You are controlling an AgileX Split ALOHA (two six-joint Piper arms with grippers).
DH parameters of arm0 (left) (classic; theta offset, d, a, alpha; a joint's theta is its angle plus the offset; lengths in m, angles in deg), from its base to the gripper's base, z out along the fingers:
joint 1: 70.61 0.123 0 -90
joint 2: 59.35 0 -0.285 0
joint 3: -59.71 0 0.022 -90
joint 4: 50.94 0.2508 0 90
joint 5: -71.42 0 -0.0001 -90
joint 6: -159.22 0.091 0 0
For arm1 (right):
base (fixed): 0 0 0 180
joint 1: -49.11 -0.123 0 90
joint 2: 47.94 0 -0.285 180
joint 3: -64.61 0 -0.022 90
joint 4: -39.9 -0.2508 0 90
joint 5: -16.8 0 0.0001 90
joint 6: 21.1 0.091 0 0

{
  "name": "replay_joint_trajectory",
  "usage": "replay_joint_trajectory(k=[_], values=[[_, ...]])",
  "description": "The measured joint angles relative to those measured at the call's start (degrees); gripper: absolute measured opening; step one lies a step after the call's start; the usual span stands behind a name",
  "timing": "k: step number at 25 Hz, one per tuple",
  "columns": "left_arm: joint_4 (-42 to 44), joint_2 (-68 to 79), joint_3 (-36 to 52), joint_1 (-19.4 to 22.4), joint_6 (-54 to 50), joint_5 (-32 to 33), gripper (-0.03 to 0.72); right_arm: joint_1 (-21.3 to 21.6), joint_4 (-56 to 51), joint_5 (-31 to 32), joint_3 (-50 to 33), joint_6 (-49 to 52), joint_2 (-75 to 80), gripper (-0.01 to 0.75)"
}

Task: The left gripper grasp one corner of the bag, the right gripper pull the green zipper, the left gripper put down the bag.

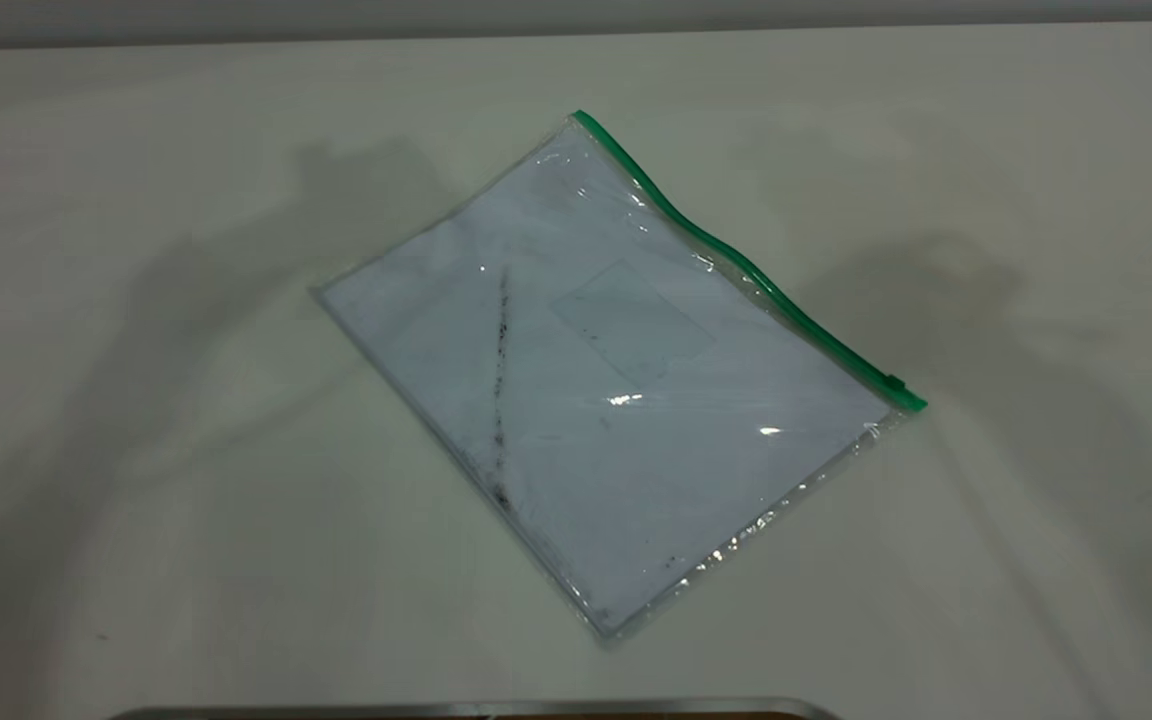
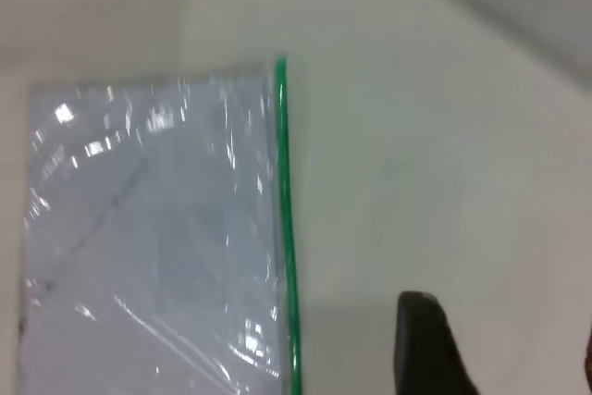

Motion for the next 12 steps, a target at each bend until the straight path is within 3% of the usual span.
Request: replay_joint_trajectory(k=[6, 12], values=[[11.9, -8.0, 0.0, 0.0, -16.6, 9.7, 0.609, 0.0, 0.6, 4.9, 0.0, 3.0, -13.5, 0.449], [19.3, -11.4, 0.0, 0.0, -26.4, 9.8, 0.589, 0.0, 0.6, 12.4, 0.0, 6.7, -24.0, 0.449]])
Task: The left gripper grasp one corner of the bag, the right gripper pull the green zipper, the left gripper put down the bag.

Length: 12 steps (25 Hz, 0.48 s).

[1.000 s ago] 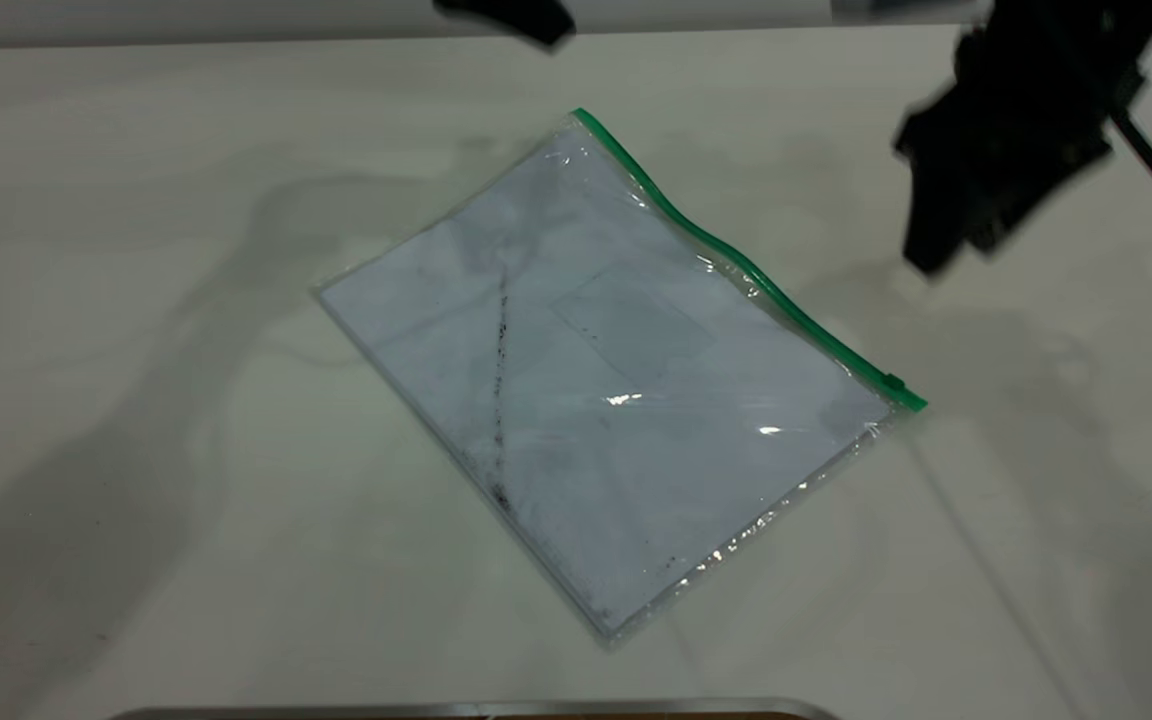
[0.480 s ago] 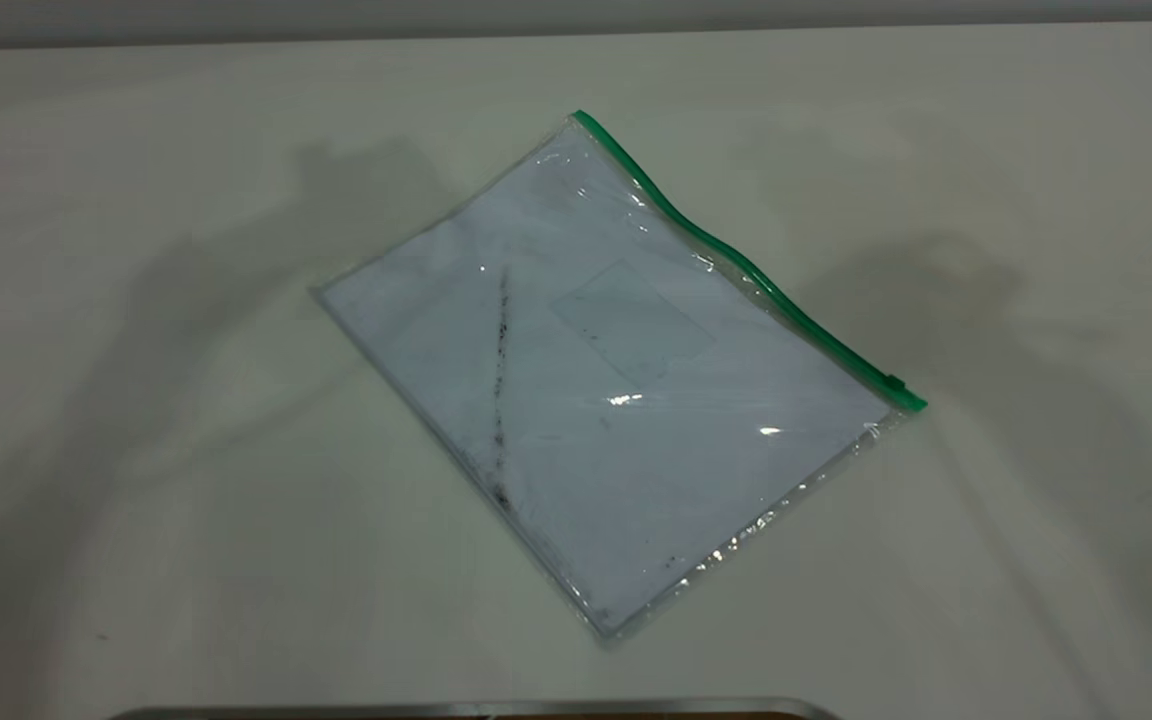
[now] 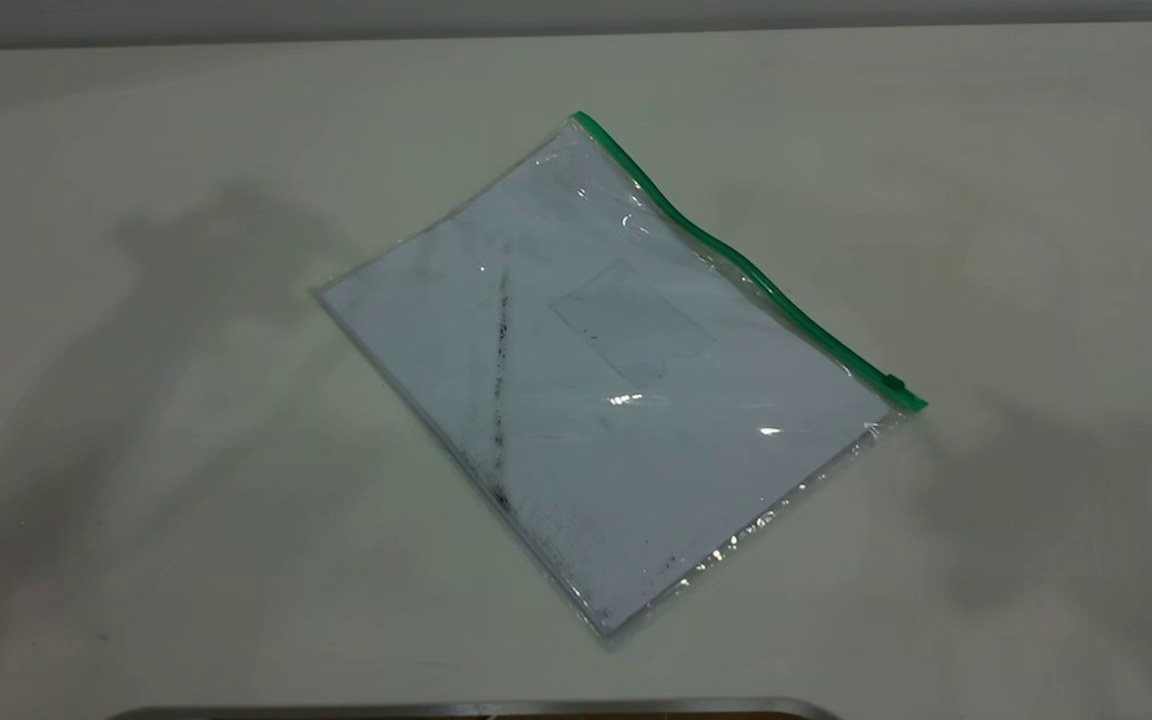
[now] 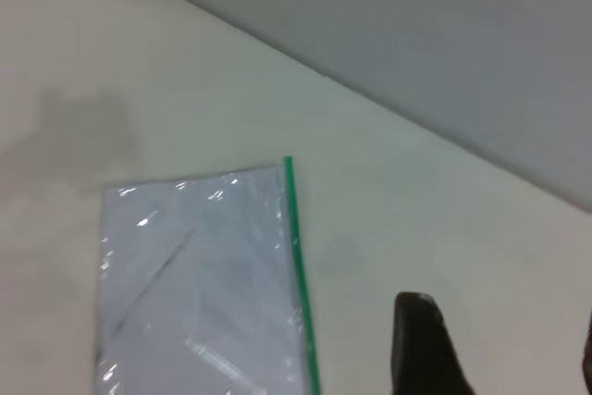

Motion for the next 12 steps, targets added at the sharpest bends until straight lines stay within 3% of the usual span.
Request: replay_joint_trajectory(k=[7, 12], values=[[0.2, -2.0, 0.9, 0.0, -10.4, 0.0, 0.588, 0.0, 0.0, 3.9, -10.0, 0.6, -13.7, 0.449], [-2.9, -11.3, 11.4, 0.0, -13.6, 0.0, 0.588, 0.0, 0.0, 4.8, -21.2, 0.7, -29.2, 0.449]])
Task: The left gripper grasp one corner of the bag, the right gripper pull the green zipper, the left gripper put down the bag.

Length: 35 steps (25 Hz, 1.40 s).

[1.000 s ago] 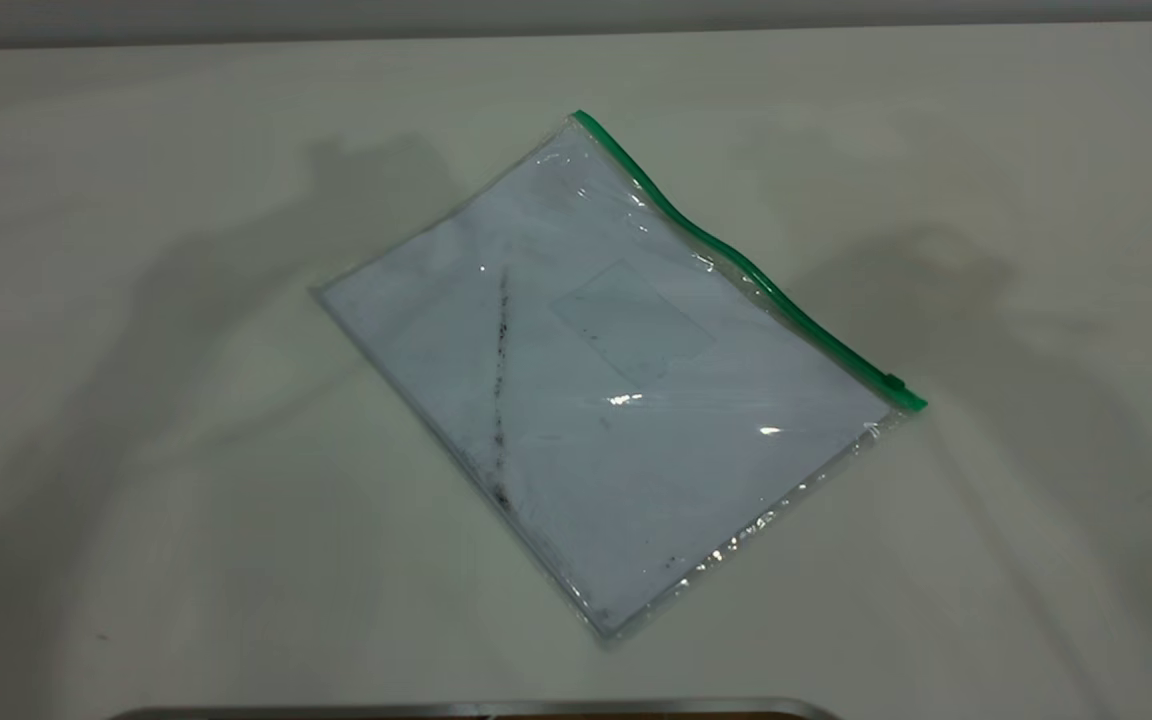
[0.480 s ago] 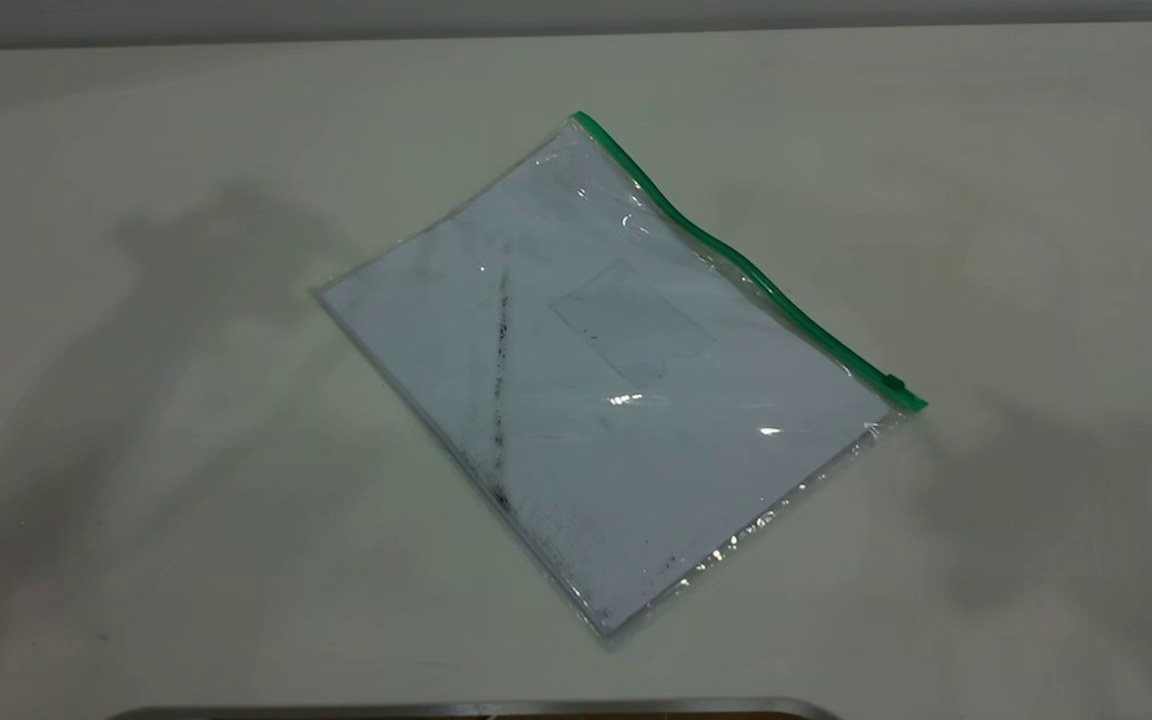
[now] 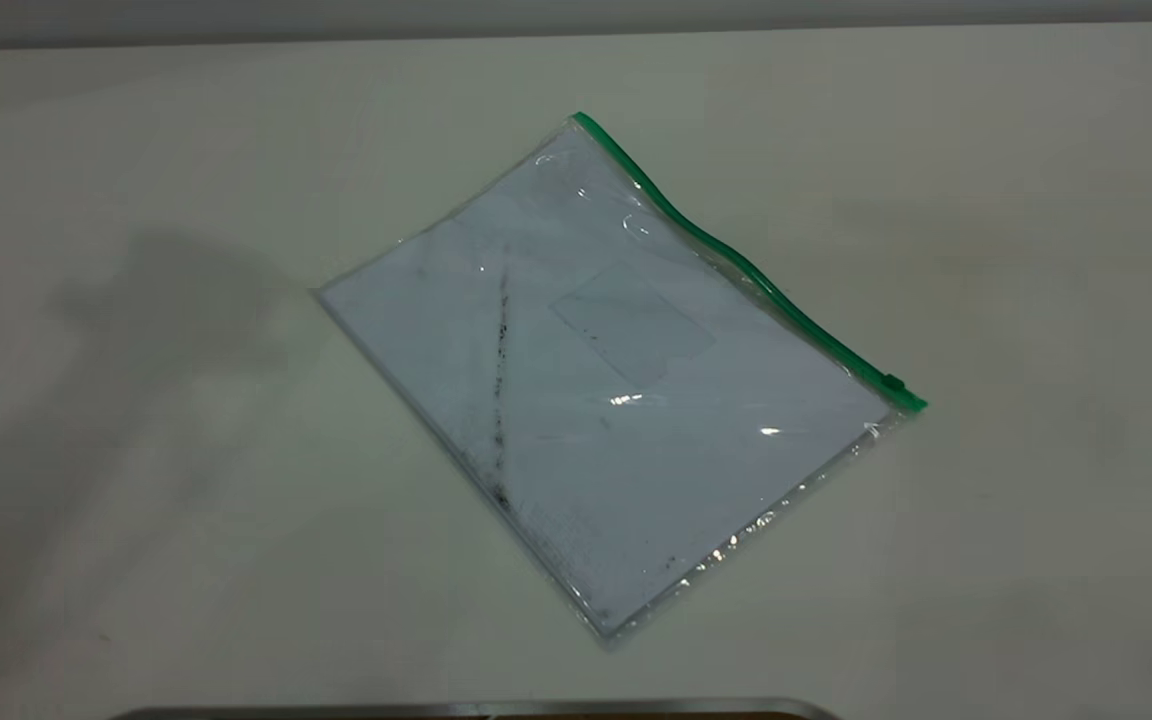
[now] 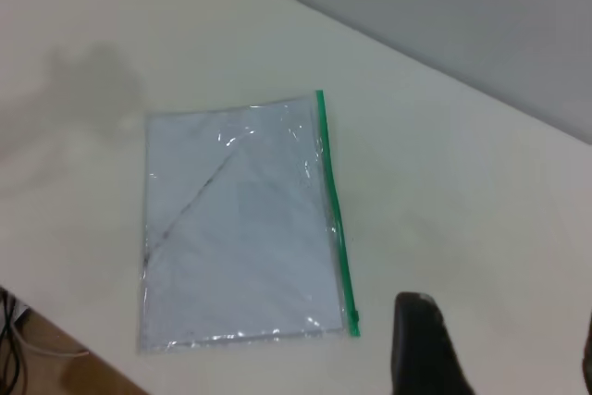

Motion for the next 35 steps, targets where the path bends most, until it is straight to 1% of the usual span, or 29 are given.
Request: replay_joint_trajectory(k=[5, 8, 13, 17, 22, 28, 35], values=[[-0.8, -13.7, 18.2, 0.0, -1.1, 0.0, 0.588, 0.0, 0.2, 1.1, -9.9, 0.2, -13.8, 0.449], [-0.8, -21.9, 28.7, 0.0, -2.4, 0.0, 0.588, 0.0, 0.4, 2.0, -13.9, 0.4, -19.6, 0.449], [-0.8, -35.9, 45.0, 0.0, -3.6, 0.0, 0.588, 0.0, 0.4, 4.8, -18.4, 2.9, -26.7, 0.449], [-0.8, -46.3, 55.2, 0.0, -4.1, 0.0, 0.588, 0.0, 0.7, 5.9, -20.6, 3.1, -30.4, 0.449], [-0.8, -58.0, 63.7, 0.0, -4.8, 0.0, 0.588, 0.0, 3.1, 5.5, -24.3, 3.2, -32.4, 0.449], [-0.8, -66.6, 69.3, 0.0, -4.9, 0.0, 0.588, 0.0, 3.5, 4.6, -29.9, 3.7, -32.6, 0.449], [-0.8, -72.3, 74.6, 0.0, -4.9, 0.0, 0.588, 0.0, 3.5, 3.6, -30.7, 4.2, -32.7, 0.449]])
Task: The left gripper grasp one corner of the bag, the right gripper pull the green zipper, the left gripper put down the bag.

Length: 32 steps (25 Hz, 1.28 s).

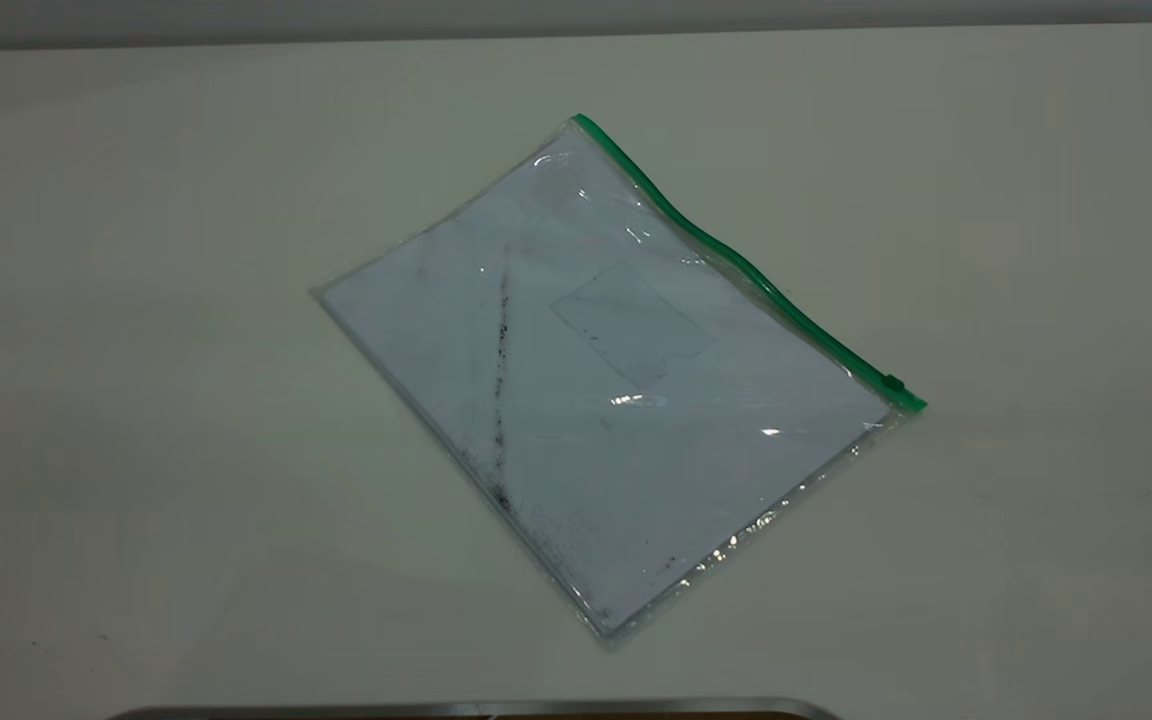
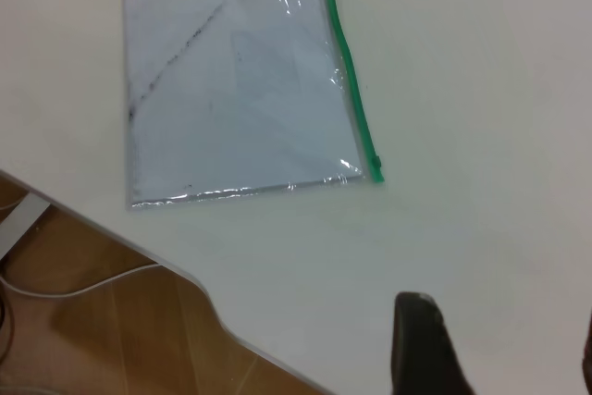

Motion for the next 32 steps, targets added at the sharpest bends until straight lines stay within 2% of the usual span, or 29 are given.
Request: replay_joint_trajectory(k=[7, 21, 23, 28, 32], values=[[0.0, -1.6, 6.6, 0.0, -0.1, -1.3, 0.588, 0.0, 0.0, 0.0, 0.0, 0.1, 0.0, 0.449], [0.1, -1.8, 7.1, 0.2, -0.1, -2.4, 0.588, 0.0, 0.0, 0.0, 0.0, 0.1, 0.0, 0.449], [0.0, -2.9, 7.1, 2.4, -0.1, -2.5, 0.588, 0.0, 0.0, 0.0, 0.0, 0.1, 0.0, 0.449], [0.0, -10.5, 7.1, 13.9, -0.1, -2.5, 0.588, 0.0, 0.0, 0.0, 0.0, 0.1, 0.0, 0.449], [0.1, -16.6, 7.1, 16.9, -0.1, -2.4, 0.588, 0.0, 0.0, 0.0, 0.0, 0.1, 0.0, 0.449]])
